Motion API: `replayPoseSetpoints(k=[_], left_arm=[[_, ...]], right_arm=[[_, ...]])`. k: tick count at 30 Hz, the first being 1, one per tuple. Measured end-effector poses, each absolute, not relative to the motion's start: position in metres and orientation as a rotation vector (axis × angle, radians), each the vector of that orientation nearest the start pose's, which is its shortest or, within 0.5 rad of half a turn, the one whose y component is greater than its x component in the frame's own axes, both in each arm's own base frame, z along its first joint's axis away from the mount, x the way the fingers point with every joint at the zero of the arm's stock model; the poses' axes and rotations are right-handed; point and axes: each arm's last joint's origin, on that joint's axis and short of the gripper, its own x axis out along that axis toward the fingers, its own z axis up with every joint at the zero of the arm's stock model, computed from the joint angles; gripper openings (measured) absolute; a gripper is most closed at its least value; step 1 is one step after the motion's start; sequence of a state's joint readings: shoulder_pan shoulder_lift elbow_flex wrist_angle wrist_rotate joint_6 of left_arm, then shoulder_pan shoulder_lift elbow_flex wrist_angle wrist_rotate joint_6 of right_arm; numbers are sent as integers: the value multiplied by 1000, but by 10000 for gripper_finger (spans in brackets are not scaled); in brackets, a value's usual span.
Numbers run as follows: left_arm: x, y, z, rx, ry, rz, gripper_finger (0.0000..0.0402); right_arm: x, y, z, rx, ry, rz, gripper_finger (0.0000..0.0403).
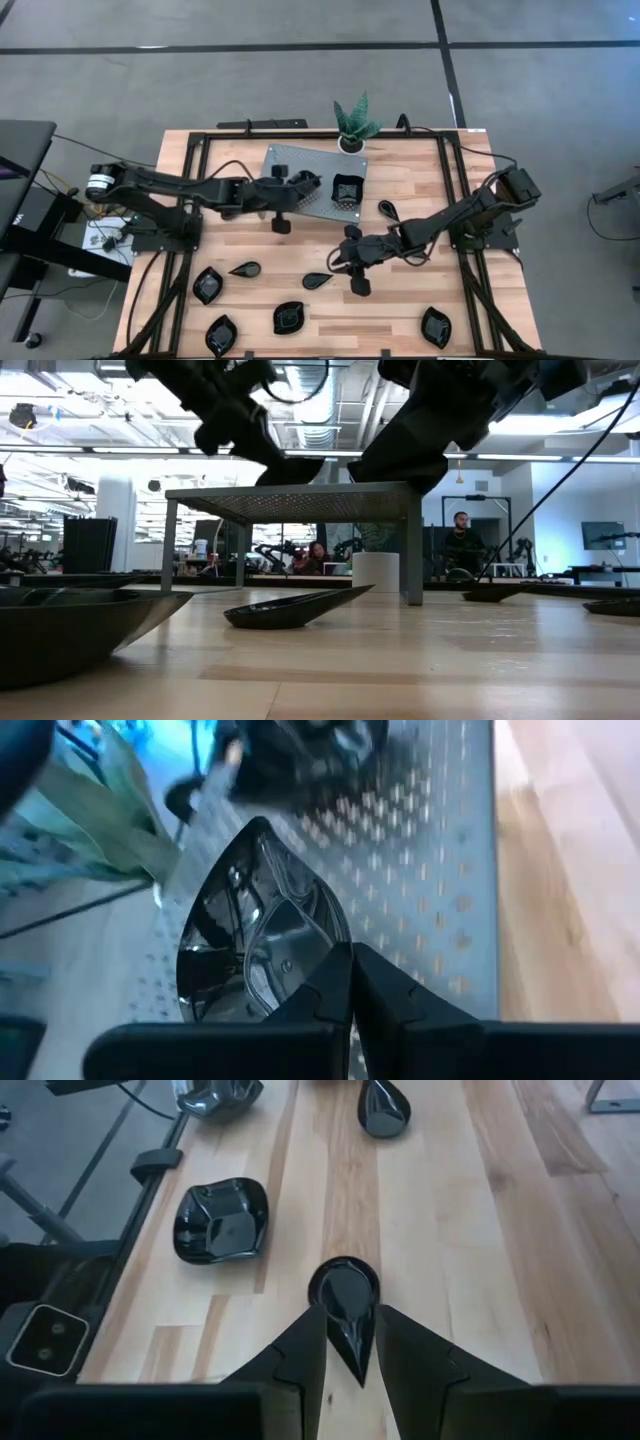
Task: Pick & Place Mini shaped plates
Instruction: Put the leaf shaped plate on the shelf, then stack the leaf shaped plate on top of the leaf shaped plate on the shelf
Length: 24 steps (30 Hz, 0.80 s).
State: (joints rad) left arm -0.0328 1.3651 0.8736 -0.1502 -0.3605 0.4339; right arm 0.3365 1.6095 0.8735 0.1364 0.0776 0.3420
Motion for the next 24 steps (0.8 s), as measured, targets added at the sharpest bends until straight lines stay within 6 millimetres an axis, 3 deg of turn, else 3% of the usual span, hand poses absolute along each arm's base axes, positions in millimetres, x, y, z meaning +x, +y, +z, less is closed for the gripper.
replayPoseSetpoints(k=[8,19,24], left_arm=[[297,4,224,570,758,206,14],[300,3,229,565,707,237,73],[299,-6,230,574,685,212,92]], right_arm=[[313,109,193,205,625,151,85],[313,109,193,206,624,153,85],[313,109,193,206,624,153,85]])
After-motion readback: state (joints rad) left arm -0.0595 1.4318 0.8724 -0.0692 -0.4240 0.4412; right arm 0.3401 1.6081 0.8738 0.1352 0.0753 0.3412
